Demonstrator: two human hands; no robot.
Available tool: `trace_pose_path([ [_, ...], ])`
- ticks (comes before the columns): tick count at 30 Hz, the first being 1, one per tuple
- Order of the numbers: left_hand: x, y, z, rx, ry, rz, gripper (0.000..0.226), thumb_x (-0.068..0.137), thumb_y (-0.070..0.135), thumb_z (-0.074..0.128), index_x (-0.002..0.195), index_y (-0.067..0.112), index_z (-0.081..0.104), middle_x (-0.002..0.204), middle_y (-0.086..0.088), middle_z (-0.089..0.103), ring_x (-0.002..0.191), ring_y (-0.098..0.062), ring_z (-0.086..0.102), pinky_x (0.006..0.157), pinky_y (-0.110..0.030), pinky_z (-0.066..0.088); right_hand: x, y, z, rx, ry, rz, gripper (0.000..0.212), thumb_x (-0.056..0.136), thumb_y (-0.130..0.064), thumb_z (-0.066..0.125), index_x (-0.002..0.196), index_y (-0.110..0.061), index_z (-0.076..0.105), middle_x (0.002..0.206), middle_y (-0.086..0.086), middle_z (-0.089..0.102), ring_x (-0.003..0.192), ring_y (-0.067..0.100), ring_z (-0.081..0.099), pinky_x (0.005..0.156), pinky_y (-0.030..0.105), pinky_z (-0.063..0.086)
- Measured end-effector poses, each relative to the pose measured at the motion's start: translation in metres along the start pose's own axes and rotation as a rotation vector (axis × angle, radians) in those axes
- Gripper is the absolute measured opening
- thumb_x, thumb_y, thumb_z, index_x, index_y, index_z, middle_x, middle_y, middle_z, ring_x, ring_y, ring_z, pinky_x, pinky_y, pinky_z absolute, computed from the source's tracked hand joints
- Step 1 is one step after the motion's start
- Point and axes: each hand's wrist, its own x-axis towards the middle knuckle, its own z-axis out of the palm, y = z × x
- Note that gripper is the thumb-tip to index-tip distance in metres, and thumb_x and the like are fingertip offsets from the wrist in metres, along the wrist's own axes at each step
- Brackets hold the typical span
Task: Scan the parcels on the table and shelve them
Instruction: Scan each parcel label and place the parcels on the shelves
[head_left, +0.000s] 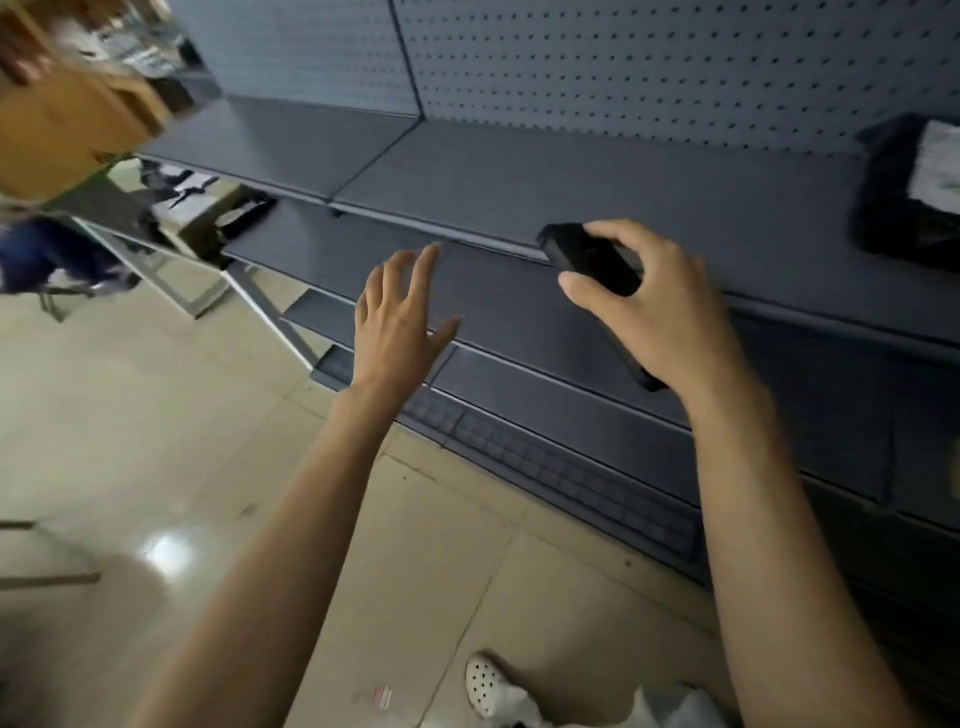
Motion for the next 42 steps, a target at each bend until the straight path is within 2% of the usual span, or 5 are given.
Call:
trace_pose_path([
  [8, -0.095, -0.207, -0.068, 0.185, 0.019, -0.303, 0.076, 0.088, 0.039, 0.068, 0.152, 0.029, 0.028, 0.148, -0.006, 0.037, 0.135, -0.032, 0.034, 0.107, -0.048, 0.035, 0.000, -0.128, 0.185, 0.105, -0.274, -0.246, 0.049, 0.086, -0.050, 0.068, 0.131, -0.033, 0.059, 0.123, -0.014, 0.065, 0.114, 0.010, 0.058, 0.095, 0.032, 0.049],
  [12, -0.130, -0.275, -0.087, 0.223, 0.039, -0.411, 0.073, 0.089, 0.038, 0.067, 0.151, 0.028, 0.030, 0.148, -0.004, 0.036, 0.137, -0.030, 0.031, 0.110, -0.046, 0.032, 0.001, -0.173, 0.250, 0.090, -0.386, -0.333, 0.046, 0.089, -0.048, 0.067, 0.131, -0.034, 0.058, 0.120, -0.011, 0.066, 0.103, 0.010, 0.056, 0.080, 0.026, 0.043],
  [19, -0.155, -0.375, -0.078, 0.274, -0.014, -0.554, 0.071, 0.086, 0.038, 0.070, 0.147, 0.027, 0.036, 0.149, -0.005, 0.035, 0.139, -0.031, 0.030, 0.111, -0.045, 0.029, 0.029, -0.214, 0.361, 0.025, -0.525, -0.387, 0.049, 0.090, -0.049, 0.065, 0.135, -0.032, 0.055, 0.125, -0.005, 0.064, 0.109, 0.013, 0.054, 0.082, 0.030, 0.042],
  [35, -0.017, -0.664, -0.044, 0.263, -0.142, -0.710, 0.068, 0.090, 0.039, 0.067, 0.148, 0.023, 0.036, 0.151, -0.005, 0.034, 0.139, -0.030, 0.029, 0.112, -0.043, 0.026, 0.246, -0.347, 0.648, 0.002, -0.672, -0.430, 0.051, 0.088, -0.050, 0.066, 0.135, -0.032, 0.057, 0.124, 0.000, 0.067, 0.113, 0.024, 0.060, 0.086, 0.037, 0.050],
  [42, 0.027, -0.774, -0.016, 0.199, -0.176, -0.776, 0.068, 0.090, 0.042, 0.065, 0.149, 0.024, 0.035, 0.151, -0.004, 0.035, 0.139, -0.029, 0.030, 0.112, -0.043, 0.026, 0.316, -0.383, 0.753, -0.086, -0.742, -0.425, 0.051, 0.088, -0.051, 0.066, 0.135, -0.033, 0.056, 0.125, -0.003, 0.065, 0.109, 0.020, 0.058, 0.077, 0.032, 0.043],
])
